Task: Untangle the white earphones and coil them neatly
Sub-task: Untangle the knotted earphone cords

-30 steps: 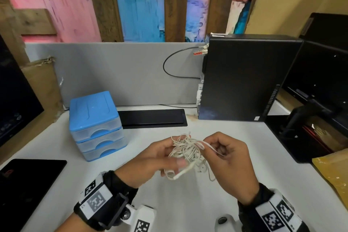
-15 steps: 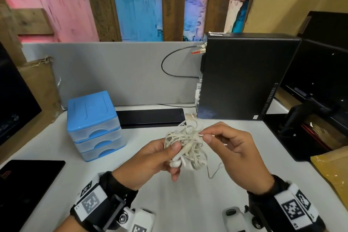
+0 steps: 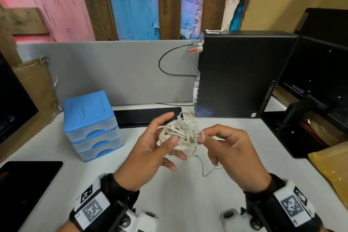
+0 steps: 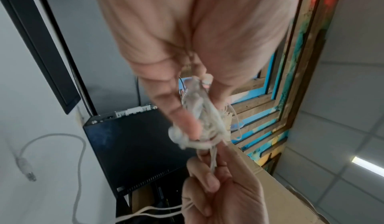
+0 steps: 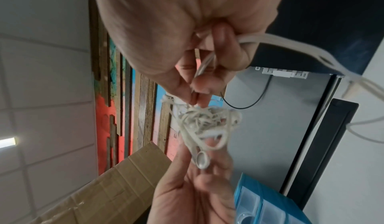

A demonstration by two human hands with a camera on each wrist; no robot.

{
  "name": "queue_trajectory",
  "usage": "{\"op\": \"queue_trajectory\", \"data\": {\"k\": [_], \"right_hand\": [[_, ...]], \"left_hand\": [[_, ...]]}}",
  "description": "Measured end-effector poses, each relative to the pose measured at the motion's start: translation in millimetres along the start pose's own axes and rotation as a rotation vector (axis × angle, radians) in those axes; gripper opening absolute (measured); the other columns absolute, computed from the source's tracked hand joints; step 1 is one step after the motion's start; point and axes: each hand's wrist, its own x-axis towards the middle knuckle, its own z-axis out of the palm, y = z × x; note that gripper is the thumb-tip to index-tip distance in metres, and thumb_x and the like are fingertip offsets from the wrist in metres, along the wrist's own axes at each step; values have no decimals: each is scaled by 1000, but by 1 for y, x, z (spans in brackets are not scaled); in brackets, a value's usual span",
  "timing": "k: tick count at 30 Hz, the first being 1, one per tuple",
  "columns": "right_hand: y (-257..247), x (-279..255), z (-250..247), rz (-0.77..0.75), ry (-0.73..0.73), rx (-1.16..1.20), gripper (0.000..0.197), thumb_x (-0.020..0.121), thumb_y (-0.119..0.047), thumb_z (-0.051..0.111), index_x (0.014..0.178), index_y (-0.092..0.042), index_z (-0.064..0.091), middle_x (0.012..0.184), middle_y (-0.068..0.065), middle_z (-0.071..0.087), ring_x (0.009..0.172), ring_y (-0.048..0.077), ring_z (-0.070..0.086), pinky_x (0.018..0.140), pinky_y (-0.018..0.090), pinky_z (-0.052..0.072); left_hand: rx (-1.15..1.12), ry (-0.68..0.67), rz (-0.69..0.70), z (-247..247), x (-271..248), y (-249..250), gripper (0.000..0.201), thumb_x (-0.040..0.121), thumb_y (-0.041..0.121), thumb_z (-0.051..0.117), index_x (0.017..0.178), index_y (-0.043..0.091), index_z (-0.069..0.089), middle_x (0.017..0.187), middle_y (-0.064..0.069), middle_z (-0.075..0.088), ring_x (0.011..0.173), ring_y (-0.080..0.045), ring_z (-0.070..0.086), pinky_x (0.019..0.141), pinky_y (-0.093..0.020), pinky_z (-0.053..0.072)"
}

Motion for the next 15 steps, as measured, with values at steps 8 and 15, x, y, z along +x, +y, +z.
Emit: {"op": "queue_trajectory", "data": {"k": [8, 15], "right_hand": [[2, -4, 8, -28, 74, 4, 11, 88, -1, 68, 79, -5, 73, 74, 14, 70, 43, 19, 53, 46, 17, 39], [10, -9, 17, -149, 36, -69, 18, 83, -1, 76, 72, -16, 74, 78, 3, 69, 55, 16, 52, 52, 29, 44]], "left_hand": [[10, 78, 80, -2, -1, 3, 34, 86, 26, 70, 119, 26, 63, 109, -8, 72, 79, -28, 73, 58, -30, 57], [-17, 123, 40, 3, -2, 3, 32, 87, 34, 75, 116, 22, 68, 111, -9, 74, 91, -29, 74, 73, -38, 60]]}}
